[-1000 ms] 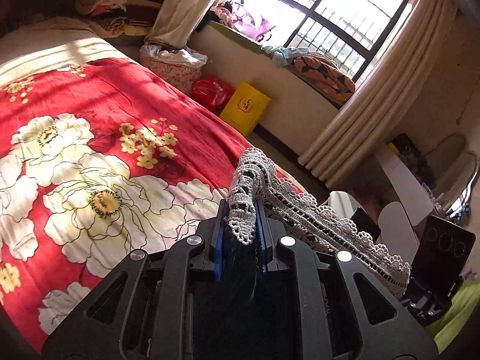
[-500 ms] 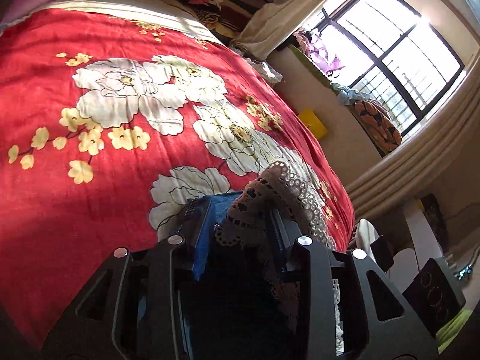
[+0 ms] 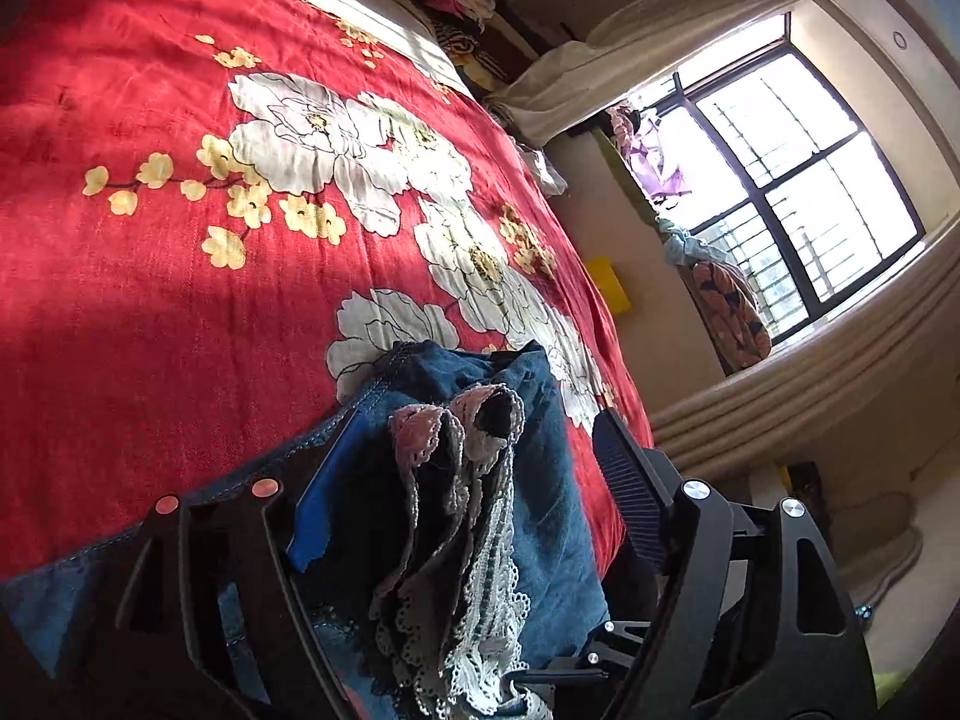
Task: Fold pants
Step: 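Lift the lace hem with the left gripper and fold it over the pants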
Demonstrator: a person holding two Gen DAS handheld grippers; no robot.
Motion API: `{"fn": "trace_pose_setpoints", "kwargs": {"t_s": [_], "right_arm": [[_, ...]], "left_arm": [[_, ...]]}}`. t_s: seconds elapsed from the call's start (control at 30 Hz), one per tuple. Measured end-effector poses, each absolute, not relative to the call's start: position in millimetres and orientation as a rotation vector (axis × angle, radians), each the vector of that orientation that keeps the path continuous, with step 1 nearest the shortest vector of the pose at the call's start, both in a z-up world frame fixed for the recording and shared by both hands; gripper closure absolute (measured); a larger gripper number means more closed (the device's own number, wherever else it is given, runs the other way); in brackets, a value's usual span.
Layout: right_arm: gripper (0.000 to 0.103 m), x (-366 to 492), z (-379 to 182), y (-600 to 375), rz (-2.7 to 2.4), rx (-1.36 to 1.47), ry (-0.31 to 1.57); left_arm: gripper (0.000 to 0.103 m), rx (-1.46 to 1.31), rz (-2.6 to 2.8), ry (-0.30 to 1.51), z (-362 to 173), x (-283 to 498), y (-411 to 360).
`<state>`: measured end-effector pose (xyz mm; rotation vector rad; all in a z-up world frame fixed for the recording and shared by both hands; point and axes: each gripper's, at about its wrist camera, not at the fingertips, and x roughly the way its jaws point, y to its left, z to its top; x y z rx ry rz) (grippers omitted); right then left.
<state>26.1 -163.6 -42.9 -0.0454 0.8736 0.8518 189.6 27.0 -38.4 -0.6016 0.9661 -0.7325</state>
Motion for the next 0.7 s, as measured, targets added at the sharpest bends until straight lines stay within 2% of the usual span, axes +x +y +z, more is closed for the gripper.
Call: {"fn": "trace_pose_setpoints", "kwargs": {"t_s": [0.1, 0.17, 0.3, 0.37, 0.4, 0.47, 0.57, 0.6, 0.63, 0.67, 0.7], "right_arm": [[0.05, 25, -19, -190, 0.869, 0.048, 0.805], [0.04, 35, -4, -215, 0.83, 0.116, 0.753], [0.038, 90, 6, -255, 0.652, 0.176, 0.75], [0.038, 125, 1, -265, 0.613, 0.201, 0.799], [0.038, 143, -3, -269, 0.583, 0.21, 0.825], [0.036, 177, -17, -273, 0.58, 0.25, 0.89], [0.036, 210, -45, -272, 0.624, 0.348, 1.032], [0.039, 215, -52, -270, 0.643, 0.382, 1.069], [0.06, 219, -59, -269, 0.657, 0.402, 1.097], [0.088, 221, -61, -269, 0.669, 0.409, 1.11], [0.089, 220, -60, -272, 0.679, 0.421, 1.095]], "left_arm": [[0.034, -0.572, -0.7, 0.997, -46, 192, 20], [0.034, -0.58, -0.691, 1.013, -51, 194, 18], [0.037, -0.585, -0.694, 1.039, -56, 202, 13], [0.053, -0.598, -0.706, 1.04, -56, 205, 10], [0.055, -0.596, -0.708, 1.04, -56, 205, 8], [0.071, -0.584, -0.707, 1.041, -57, 205, 4], [0.085, -0.606, -0.697, 1.036, -58, 205, 2], [0.086, -0.635, -0.705, 1.029, -58, 206, 4], [0.087, -0.658, -0.714, 1.019, -57, 206, 5], [0.088, -0.666, -0.725, 1.009, -55, 206, 5], [0.089, -0.666, -0.734, 0.994, -53, 207, 5]]}}
